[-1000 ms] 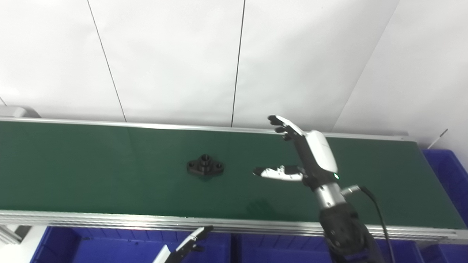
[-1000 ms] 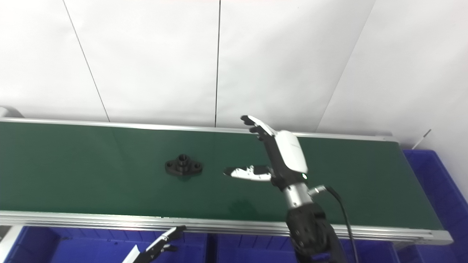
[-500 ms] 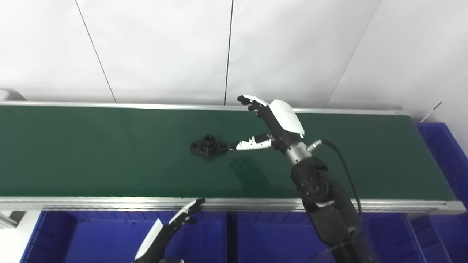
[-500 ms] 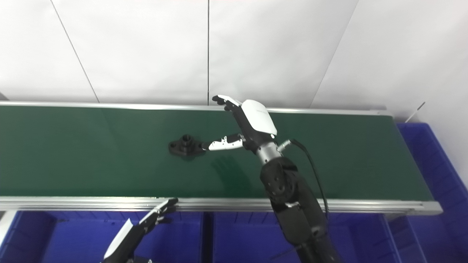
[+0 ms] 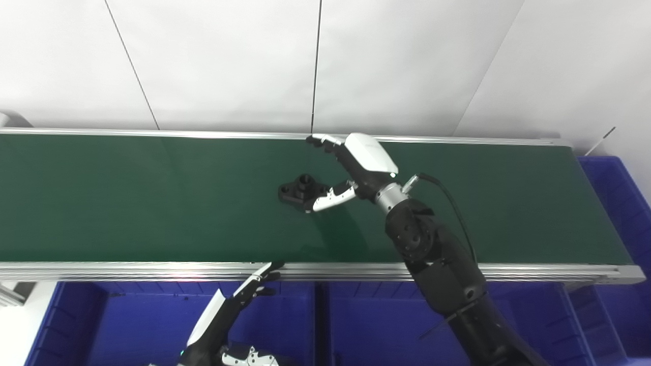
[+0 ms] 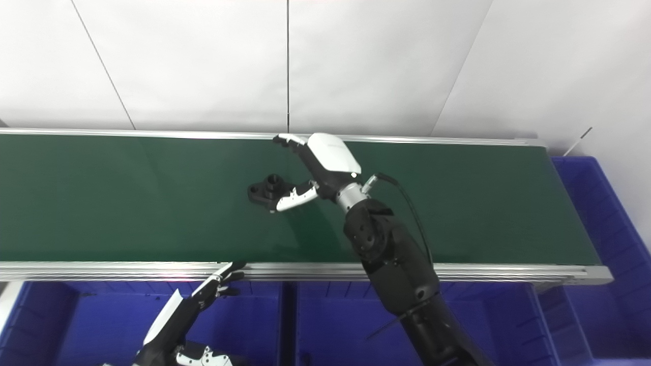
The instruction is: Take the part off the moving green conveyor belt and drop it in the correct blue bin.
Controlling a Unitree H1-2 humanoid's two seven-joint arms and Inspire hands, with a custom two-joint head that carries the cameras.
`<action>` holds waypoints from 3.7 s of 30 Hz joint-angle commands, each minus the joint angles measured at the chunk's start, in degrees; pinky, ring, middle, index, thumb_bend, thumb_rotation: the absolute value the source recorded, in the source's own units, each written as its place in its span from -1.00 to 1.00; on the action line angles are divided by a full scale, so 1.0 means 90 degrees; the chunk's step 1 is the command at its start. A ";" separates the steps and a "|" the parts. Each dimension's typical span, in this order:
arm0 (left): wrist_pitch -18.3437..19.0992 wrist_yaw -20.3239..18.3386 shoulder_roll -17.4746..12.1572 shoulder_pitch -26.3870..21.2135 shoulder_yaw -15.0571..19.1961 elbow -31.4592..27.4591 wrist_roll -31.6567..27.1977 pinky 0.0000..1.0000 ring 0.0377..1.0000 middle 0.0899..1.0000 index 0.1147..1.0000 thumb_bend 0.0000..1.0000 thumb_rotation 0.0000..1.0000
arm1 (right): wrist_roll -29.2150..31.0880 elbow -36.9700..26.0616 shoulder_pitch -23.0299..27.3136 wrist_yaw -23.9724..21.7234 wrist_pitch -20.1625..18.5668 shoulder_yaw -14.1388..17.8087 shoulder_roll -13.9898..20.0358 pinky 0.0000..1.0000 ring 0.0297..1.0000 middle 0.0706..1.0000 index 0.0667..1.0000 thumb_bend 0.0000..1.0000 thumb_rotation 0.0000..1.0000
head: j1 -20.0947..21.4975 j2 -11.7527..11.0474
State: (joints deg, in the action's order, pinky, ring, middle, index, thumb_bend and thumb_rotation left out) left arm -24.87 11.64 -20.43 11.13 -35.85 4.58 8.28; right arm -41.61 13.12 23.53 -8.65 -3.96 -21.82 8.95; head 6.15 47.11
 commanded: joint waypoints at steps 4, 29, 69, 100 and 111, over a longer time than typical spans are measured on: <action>-0.0229 -0.0078 0.0104 0.0037 0.0119 -0.0253 0.0007 0.54 0.76 0.86 0.78 0.57 -0.36 | -0.0048 0.0185 0.0364 0.0112 -0.0019 -0.0086 -0.0069 0.36 0.57 0.64 0.67 0.76 -0.50 | -0.0065 0.0014; -0.0229 -0.0264 0.0174 0.0122 0.0281 -0.0357 0.0055 0.52 0.75 0.86 0.78 0.56 -0.38 | -0.0088 0.1381 0.0404 0.1007 0.0110 -0.0144 0.0399 -0.17 -0.14 0.09 0.35 0.07 -1.00 | -0.0127 0.0094; -0.0228 -0.0421 0.0231 0.0080 0.0370 -0.0307 0.0032 0.54 0.76 0.86 0.79 0.55 -0.33 | -0.0239 -0.1028 -0.0455 0.1345 -0.0014 0.0138 0.0775 -0.22 -0.19 0.04 -0.12 0.02 -1.00 | -0.0100 0.0078; -0.0228 -0.0868 0.0255 0.0402 0.0698 -0.0728 -0.0223 0.56 0.76 0.86 0.78 0.55 -0.38 | 0.0189 -0.3546 -0.3822 0.0397 0.0187 0.0327 0.1122 -0.22 -0.19 0.00 -0.13 0.03 -1.00 | -0.0007 0.0428; -0.0228 -0.1157 0.0340 0.0446 0.0971 -0.0830 -0.0266 0.53 0.73 0.84 0.77 0.56 -0.40 | -0.0154 -0.2880 -0.3943 0.0171 -0.0107 0.0114 0.1104 -0.31 -0.22 -0.03 -0.07 0.03 -1.00 | 0.0019 0.0606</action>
State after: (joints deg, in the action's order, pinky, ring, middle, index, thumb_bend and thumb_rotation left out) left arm -24.87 1.39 -17.35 15.16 -27.50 -1.01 5.49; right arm -42.44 -12.32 -12.61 -7.43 -5.94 -20.96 18.58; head 6.33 52.65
